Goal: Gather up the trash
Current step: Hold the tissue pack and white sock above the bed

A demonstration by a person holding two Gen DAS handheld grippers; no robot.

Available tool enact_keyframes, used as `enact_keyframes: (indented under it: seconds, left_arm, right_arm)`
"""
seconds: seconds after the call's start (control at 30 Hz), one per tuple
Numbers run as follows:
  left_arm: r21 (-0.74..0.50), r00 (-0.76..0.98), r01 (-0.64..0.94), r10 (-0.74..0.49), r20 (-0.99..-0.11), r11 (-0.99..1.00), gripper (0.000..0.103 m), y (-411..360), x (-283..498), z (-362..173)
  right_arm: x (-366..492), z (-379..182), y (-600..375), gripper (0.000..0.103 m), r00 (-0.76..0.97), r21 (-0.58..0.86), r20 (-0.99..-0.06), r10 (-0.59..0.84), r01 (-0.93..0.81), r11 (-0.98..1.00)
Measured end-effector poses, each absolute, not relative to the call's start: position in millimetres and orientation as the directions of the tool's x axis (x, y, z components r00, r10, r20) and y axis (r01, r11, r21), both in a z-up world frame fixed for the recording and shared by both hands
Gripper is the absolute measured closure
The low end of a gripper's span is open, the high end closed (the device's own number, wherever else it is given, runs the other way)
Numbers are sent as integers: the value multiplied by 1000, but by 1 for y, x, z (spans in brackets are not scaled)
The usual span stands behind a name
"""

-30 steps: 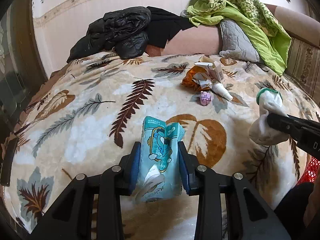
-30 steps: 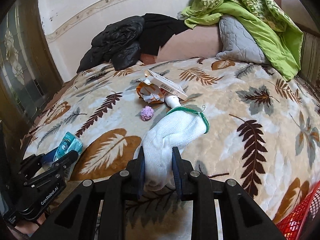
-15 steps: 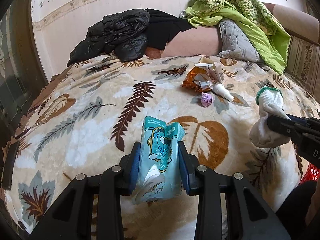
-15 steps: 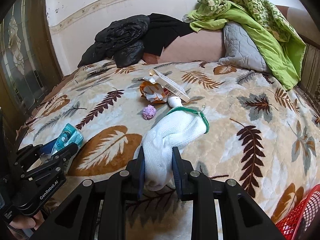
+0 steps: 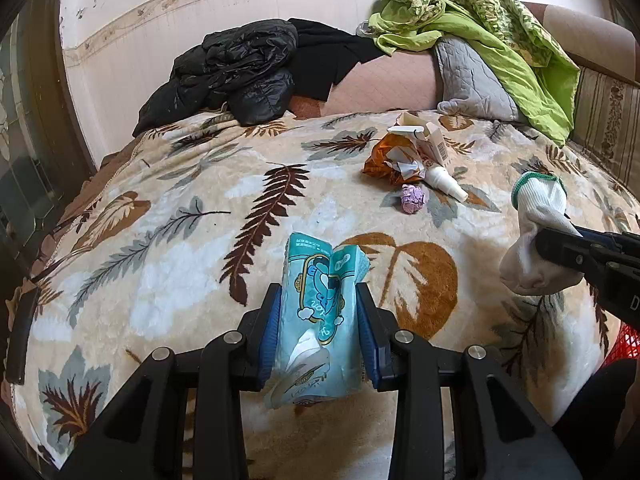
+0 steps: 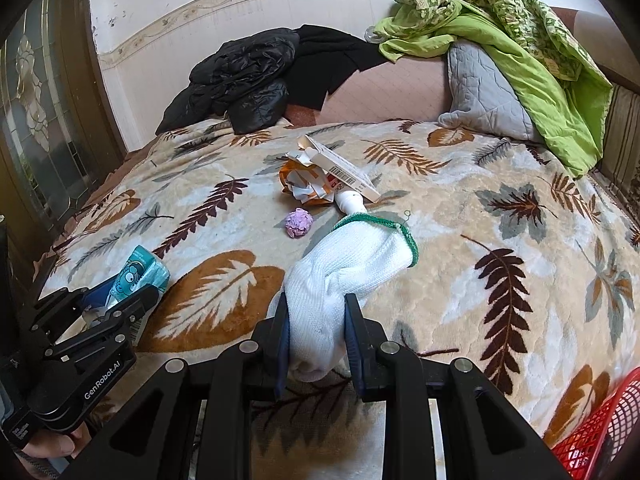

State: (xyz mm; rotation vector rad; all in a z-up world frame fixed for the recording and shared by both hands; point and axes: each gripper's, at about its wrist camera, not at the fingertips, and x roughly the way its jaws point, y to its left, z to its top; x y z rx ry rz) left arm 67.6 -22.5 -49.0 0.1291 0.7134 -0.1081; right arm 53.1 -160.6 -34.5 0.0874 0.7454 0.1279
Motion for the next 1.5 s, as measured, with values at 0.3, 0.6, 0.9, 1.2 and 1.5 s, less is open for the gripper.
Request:
enact_keyframes:
  seconds: [0.3,0.6,0.9,1.2,1.5]
  left_arm:
    - [83,752,143,-54,-657,986,69,-24,67,-49]
    - [85,753,144,-53,-656,986,69,-26,66,-49]
    - [86,753,147,-55,-656,985,69,-27,66,-49]
    - [90,755,151,-56,-653,984,69,-27,67,-49]
    - [92,757,157,-60,-651,983,69,-27,68,-50]
  right_arm:
    - [53,-34,-161,77,727,128,-670,148,-83,988]
    - [53,-34,-162,77,727,129,-670,149,-84,988]
    - [53,-34,-164,77,728,131,-669,150,-83,988]
    - [54,-33,-167,77,731,135,-666,148,-78,988]
    - [50,-29,-173,77,737,153,-660,144,-56,987]
